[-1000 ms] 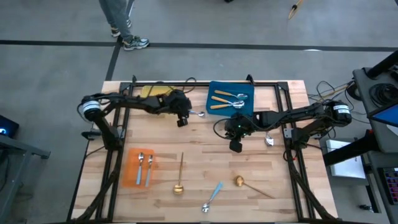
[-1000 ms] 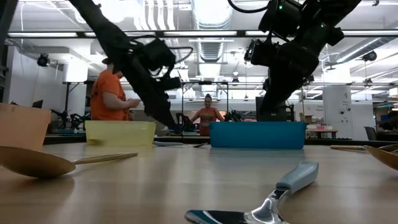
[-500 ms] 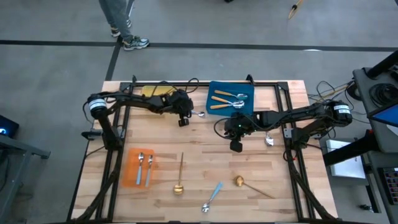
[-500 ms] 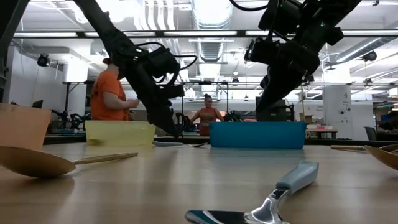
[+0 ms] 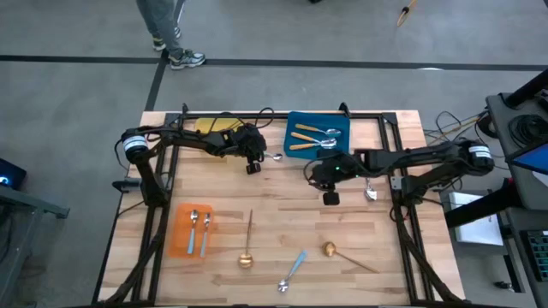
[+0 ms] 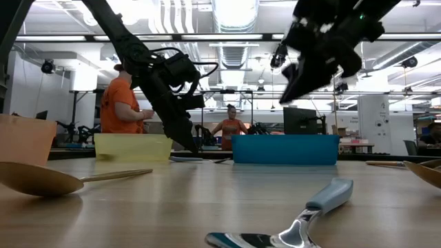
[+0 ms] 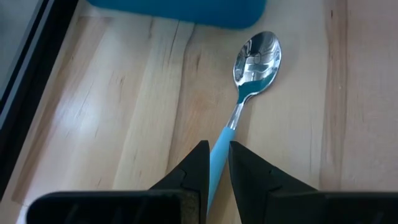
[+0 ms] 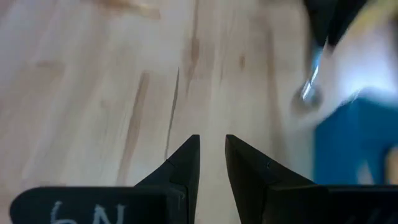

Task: Sort silverware by color (type)
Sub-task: Put the blue spoon into the orange bin

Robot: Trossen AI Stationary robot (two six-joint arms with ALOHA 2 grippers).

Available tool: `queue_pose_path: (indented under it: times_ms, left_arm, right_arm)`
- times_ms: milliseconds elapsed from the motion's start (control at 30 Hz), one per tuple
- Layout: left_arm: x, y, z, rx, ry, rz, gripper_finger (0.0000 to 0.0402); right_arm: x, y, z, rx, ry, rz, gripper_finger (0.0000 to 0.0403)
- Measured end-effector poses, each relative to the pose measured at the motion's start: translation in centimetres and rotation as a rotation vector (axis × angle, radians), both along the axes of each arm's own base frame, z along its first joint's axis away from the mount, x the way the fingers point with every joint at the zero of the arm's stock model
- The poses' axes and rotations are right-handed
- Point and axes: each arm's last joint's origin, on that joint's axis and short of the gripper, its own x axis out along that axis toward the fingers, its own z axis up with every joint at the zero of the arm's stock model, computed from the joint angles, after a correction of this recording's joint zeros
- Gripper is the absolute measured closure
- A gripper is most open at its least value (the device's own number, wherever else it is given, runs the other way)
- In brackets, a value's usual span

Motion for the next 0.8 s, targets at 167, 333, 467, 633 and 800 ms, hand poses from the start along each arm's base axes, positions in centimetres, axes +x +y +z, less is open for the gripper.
queue_pose_path:
  times_ms: [167, 333, 467, 633, 800]
  left_arm:
    - [0.0, 0.0, 0.0, -0.008, -0.007, 0.013, 0.0358]
    - [0.0, 0.0, 0.0, -0.012, -0.009, 0.018, 0.0358]
    - [0.0, 0.0, 0.0, -0.013, -0.008, 0.019, 0.0358]
    - [0.0, 0.0, 0.0, -0.015, -0.008, 0.020, 0.0358]
    - [0.0, 0.0, 0.0, -0.021, -0.012, 0.028, 0.0354]
  right_arm:
    - [-0.4, 0.0, 3.3, -0.138, -0.238, 0.060, 0.0335]
    - [-1.7, 0.3, 3.0, -0.137, -0.274, 0.128, 0.0335]
    - [-2.7, 0.1, 2.1, -0.181, -0.304, 0.131, 0.0335]
    - [-3.7, -0.3, 1.7, -0.216, -0.397, 0.118, 0.0335]
    - [-4.2, -0.2, 1.9, -0.228, -0.441, 0.125, 0.0335]
